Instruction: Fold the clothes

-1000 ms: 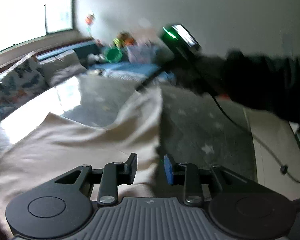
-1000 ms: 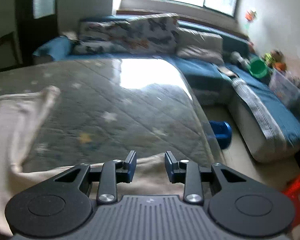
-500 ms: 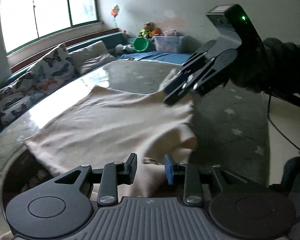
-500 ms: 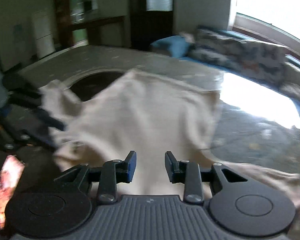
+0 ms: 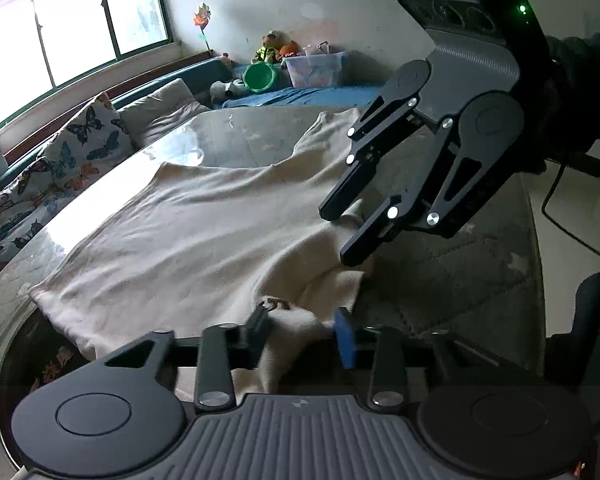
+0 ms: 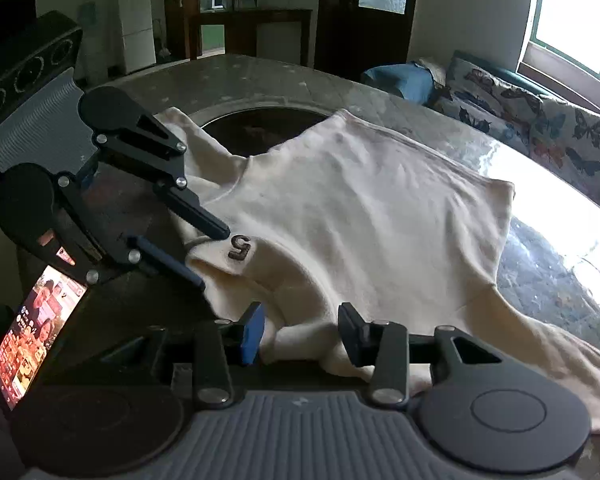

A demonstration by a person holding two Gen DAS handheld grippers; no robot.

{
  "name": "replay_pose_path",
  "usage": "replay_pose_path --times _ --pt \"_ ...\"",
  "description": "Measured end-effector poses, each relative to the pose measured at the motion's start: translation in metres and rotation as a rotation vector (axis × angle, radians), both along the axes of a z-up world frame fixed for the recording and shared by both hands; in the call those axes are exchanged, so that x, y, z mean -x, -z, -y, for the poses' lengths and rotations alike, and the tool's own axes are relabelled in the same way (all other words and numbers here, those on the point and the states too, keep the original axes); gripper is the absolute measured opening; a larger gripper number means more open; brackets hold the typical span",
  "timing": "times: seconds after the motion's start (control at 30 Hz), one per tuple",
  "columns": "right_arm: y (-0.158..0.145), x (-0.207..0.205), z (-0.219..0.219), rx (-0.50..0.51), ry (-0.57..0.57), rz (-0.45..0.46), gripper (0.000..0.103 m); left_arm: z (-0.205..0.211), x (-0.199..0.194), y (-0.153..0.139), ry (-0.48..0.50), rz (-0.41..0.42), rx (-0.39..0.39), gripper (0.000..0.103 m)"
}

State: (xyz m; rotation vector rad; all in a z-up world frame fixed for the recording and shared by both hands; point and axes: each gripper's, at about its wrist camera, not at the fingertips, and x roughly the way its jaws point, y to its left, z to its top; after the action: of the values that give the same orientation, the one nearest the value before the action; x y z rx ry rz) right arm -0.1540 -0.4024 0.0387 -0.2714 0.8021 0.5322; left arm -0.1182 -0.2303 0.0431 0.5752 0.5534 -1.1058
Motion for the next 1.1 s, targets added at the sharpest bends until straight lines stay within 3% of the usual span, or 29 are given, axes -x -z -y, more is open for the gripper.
replay_pose_path --times 0.27,0.4,0.47,0.63,0.77,1.1 --pt "0.005 0.001 0.003 0.025 -0.007 -0.022 0.038 -0.005 -0.006 -0.002 0.000 -0.025 0.009 0.017" --pt "0.007 0.002 0.004 0.039 -0.012 -0.033 0.026 -0.009 -0.008 -0.005 0.008 -0.045 0.024 0.013" --pt "0.008 0.002 0.004 0.046 -0.015 -0.038 0.018 -0.012 -0.007 -0.007 0.017 -0.048 0.030 0.013" --pt "0.007 0.004 0.004 0.075 -0.059 -0.049 0.019 -0.013 -0.005 0.000 0.036 -0.051 -0.004 0.013" --pt "-0.003 0.005 0.006 0.035 -0.078 -0.059 0.021 -0.014 -0.007 -0.001 0.045 -0.056 0.008 0.021" --pt "-0.018 -0.012 0.011 -0.067 -0.023 0.002 0.021 -0.031 -0.019 -0.025 0.000 -0.058 0.110 0.022"
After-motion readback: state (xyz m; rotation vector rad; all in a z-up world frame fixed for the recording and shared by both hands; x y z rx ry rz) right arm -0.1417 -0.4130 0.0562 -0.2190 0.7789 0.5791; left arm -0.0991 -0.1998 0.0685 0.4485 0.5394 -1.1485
